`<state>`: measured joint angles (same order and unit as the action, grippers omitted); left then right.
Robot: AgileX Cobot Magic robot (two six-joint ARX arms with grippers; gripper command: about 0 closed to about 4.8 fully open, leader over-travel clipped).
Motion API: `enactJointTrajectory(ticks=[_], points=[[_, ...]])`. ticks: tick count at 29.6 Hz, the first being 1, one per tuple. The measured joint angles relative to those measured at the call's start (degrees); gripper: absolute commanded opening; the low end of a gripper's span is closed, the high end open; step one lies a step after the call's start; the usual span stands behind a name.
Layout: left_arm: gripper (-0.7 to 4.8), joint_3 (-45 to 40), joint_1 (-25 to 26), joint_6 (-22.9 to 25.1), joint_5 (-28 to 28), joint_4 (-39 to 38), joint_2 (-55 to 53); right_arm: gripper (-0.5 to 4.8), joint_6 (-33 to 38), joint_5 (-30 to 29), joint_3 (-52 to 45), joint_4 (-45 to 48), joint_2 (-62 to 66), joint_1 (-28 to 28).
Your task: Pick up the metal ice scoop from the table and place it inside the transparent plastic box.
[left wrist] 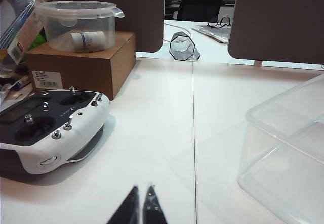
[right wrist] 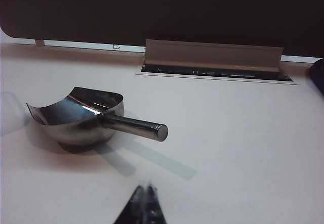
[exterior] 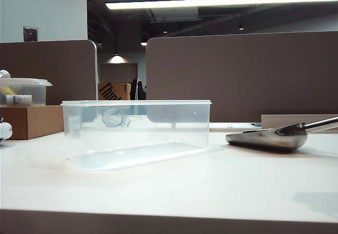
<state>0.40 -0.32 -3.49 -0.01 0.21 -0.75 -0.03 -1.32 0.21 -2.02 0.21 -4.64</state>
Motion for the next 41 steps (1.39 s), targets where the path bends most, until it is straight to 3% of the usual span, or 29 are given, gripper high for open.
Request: enactJointTrajectory(ticks=[13, 16, 21, 24, 27, 32, 36, 39, 41], points=[[0.21, 0.0, -0.04, 0.0, -0.02, -0.04, 0.63, 0.0, 0.0, 0.0, 0.0, -0.02, 0.0, 0.0], [0.21, 0.0, -1.99, 0.0, -0.22, -0.02, 0.63, 0.0, 0.76, -0.07, 0.0, -0.02, 0.0, 0.0], [0.21, 0.0, -17.03, 0.0, -0.2, 0.04, -3.67, 0.06, 18.6, -0.24, 0.0, -0.07, 0.0, 0.0], [0.21, 0.0, -25.68, 0.0, -0.09, -0.07, -7.8, 0.53, 37.53, -0.48, 0.0, -0.07, 0.0, 0.0], [0.21, 0.0, -28.55, 0.0, -0.15, -0.11, -8.72, 0.56, 46.53, -2.75, 0.0, -0.24, 0.0, 0.02], [0.21, 0.0, -31.5, 0.0, -0.13, -0.04, -8.46, 2.24, 61.42, -2.64, 0.0, -5.6, 0.0, 0.02], [0.21, 0.0, -33.9, 0.0, -0.11, -0.04, -8.44, 3.17, 69.35, 0.26, 0.0, -6.05, 0.02, 0.02], [0.21, 0.0, -35.08, 0.0, -0.11, -0.04, -8.41, 4.79, 74.23, 1.55, 0.0, -4.92, 0.0, 0.02], [0.21, 0.0, -35.74, 0.0, -0.11, -0.07, -8.39, 4.79, 78.05, 1.57, 0.0, -4.79, 0.0, 0.02]])
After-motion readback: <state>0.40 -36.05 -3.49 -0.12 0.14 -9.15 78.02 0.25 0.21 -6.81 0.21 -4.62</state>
